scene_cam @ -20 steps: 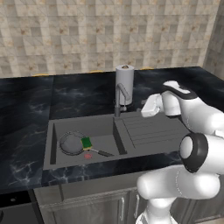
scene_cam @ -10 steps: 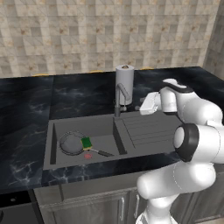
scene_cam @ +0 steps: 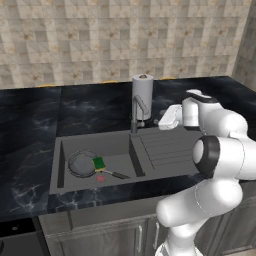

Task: Pick the pan and sponge and place them into the sink. Then turn on the water.

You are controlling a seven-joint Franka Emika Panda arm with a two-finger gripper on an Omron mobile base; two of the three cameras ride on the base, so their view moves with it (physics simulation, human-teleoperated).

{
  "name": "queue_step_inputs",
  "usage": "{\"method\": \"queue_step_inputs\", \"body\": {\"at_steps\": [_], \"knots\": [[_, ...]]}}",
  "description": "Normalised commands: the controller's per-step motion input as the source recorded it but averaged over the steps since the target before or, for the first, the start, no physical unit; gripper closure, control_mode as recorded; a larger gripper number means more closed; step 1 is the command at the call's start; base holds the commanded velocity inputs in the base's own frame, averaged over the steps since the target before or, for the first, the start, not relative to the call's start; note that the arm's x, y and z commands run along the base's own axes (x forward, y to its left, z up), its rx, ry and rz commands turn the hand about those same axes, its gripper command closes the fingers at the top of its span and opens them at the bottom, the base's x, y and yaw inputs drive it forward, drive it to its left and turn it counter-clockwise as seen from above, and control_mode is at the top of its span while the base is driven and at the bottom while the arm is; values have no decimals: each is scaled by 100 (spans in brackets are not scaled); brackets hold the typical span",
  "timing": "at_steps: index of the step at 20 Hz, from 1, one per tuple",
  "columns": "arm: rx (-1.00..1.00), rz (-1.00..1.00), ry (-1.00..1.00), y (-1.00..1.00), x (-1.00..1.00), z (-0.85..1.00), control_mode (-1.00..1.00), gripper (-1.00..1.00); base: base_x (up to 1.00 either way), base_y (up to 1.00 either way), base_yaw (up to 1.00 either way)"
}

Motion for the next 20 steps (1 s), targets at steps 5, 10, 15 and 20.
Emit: {"method": "queue_step_inputs", "body": {"at_steps": [5, 10, 15, 20], "knots": [[0, -9, -3, 0, 1, -13, -100, -100, 0, 0, 0], [0, -10, -1, 5, 17, -4, -100, -100, 0, 0, 0], [0, -9, 0, 4, 32, -3, -100, -100, 0, 0, 0], [0, -6, 0, 0, 25, -19, -100, -100, 0, 0, 0]]}}
